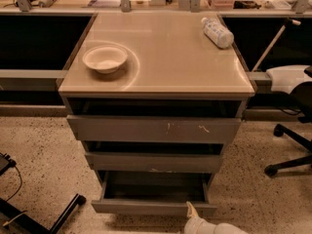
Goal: Open bottom drawer
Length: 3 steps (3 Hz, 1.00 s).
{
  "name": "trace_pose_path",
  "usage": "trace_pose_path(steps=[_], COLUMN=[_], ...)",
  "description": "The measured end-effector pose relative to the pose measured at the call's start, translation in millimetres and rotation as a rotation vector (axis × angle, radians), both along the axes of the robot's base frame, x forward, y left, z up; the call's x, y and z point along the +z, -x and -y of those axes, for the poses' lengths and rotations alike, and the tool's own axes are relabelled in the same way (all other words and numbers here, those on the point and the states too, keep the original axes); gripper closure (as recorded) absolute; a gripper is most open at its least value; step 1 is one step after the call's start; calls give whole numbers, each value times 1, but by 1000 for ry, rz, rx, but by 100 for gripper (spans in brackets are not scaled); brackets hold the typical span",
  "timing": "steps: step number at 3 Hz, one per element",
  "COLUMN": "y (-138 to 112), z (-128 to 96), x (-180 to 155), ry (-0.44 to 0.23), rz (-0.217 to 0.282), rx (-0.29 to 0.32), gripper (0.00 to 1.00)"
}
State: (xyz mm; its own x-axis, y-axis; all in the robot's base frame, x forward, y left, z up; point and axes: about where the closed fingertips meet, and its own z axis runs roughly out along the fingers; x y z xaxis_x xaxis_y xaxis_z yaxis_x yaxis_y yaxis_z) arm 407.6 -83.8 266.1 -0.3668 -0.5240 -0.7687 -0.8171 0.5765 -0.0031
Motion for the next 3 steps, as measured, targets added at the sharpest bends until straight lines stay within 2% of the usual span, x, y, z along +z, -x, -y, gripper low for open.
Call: trace_pose_path(steps=[1, 2, 3], y=[-25, -71, -75], z=[-5, -10, -31], x=[-12, -32, -34], ry=[47, 139, 144], rz=[3, 11, 15], rx=[6, 2, 46], gripper=[0, 0, 0])
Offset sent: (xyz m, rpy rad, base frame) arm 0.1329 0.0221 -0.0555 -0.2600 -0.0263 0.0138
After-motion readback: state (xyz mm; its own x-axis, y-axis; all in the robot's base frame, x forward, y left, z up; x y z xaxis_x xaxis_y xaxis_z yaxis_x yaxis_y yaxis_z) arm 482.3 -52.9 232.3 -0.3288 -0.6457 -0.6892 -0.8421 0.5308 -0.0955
